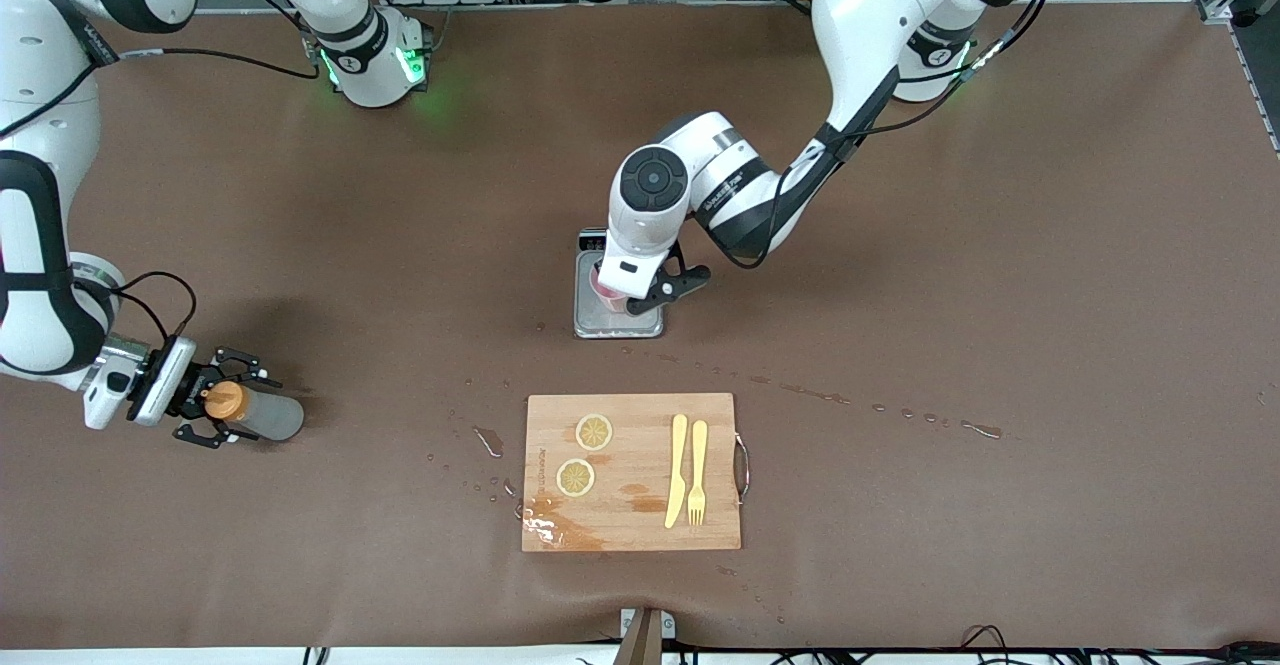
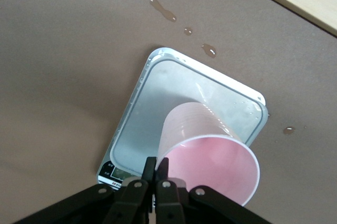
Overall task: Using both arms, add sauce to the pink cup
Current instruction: 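Carry the pink cup onto the silver scale with the left gripper, then open the left gripper and raise it away from the cup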
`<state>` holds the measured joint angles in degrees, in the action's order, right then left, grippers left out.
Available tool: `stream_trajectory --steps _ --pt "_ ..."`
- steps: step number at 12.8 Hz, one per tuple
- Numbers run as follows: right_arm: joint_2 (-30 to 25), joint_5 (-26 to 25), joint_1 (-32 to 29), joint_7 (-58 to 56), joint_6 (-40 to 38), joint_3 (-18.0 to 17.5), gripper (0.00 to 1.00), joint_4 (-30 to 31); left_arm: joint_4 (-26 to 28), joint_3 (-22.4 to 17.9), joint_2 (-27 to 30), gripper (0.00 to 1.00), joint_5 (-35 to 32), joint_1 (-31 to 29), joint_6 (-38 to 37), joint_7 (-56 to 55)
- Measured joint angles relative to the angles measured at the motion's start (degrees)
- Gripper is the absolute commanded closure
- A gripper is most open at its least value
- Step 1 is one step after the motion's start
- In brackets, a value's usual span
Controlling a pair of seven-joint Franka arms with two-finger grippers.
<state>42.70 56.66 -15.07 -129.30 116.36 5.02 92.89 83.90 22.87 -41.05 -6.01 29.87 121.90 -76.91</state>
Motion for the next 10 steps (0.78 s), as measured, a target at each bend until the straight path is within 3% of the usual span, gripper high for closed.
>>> stream_trajectory --steps 1,2,3,7,10 --pt "-0.01 0.13 -0.07 0.00 -0.02 0.06 1.00 -0.02 0.00 0.00 -0.09 0.84 0.00 0.00 0.14 -0.10" --pt "-0.02 0.28 -0.18 0.02 -0.19 0.10 1.00 -0.06 0.00 0.00 -0.16 0.24 0.00 0.01 0.18 -0.12" --pt "-0.01 0.33 -0.22 0.03 -0.21 0.11 1.00 -0.06 -0.02 0.00 -0.21 0.00 0.00 0.01 0.25 -0.12" --pt "-0.12 -0.56 -0.08 2.06 0.15 0.27 1.00 -1.08 -1.00 -0.16 -0.12 0.00 0.00 -0.27 0.35 -0.12" --pt "-1.25 -8.59 0.29 7.81 0.15 0.29 1.00 -4.07 -2.82 -0.37 2.76 0.00 0.00 -2.87 -0.45 -0.10"
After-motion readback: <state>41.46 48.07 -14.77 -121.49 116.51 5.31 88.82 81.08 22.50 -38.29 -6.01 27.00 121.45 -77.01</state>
